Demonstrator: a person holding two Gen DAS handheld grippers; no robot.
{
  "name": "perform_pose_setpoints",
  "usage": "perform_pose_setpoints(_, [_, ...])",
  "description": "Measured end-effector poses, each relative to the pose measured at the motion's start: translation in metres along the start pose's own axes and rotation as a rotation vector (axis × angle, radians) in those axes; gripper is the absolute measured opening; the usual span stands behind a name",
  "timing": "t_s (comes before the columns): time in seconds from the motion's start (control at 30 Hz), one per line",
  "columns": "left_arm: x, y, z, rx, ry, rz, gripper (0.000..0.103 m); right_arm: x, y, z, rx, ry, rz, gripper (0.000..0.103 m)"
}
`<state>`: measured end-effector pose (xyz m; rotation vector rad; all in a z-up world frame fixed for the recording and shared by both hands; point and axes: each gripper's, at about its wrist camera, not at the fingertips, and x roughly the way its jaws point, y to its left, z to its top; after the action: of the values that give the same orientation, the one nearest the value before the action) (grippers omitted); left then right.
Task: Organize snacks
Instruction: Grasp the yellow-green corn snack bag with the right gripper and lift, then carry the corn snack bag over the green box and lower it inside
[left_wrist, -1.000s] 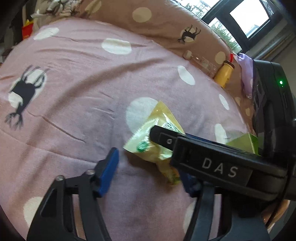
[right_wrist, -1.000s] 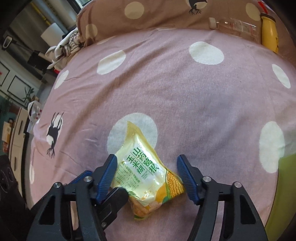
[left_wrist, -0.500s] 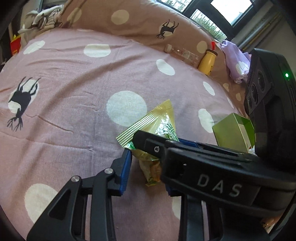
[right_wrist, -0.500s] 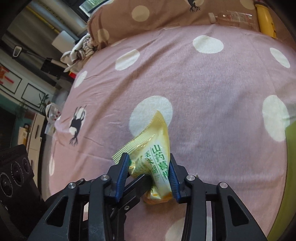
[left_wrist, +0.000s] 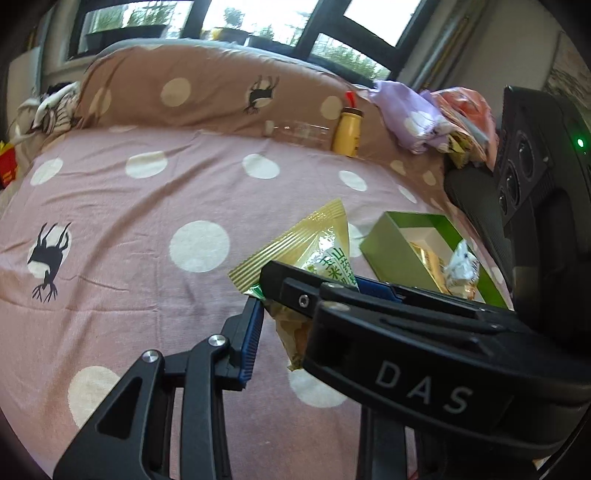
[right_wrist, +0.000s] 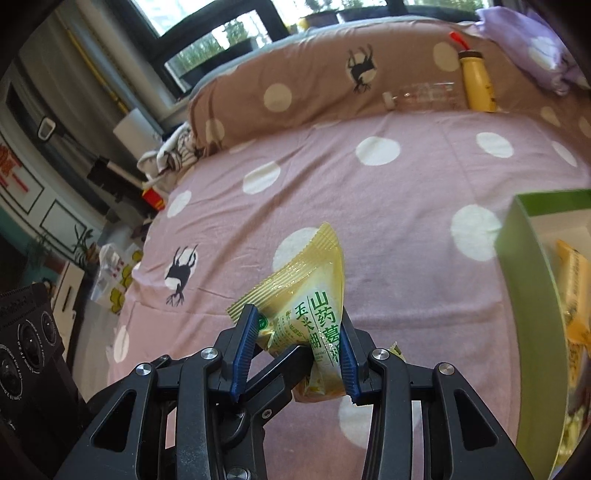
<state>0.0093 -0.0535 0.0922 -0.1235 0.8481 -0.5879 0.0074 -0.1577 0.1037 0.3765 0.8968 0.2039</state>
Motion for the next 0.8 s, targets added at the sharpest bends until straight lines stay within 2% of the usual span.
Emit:
perform_pose_setpoints(0.2, [0.002,-0.022,-0.006,0.08,-0.011,0.007,0.029,-0.017,-0.016,-0.013,0.045,-0.073,0.004,0.043])
perform_pose_setpoints(0.8, [-0.008,-0.044,-0.012,0.094,-0.125,0.026,0.03,-0.04,-0.028,-0.02,0.064,-0.158,0.045,0.043])
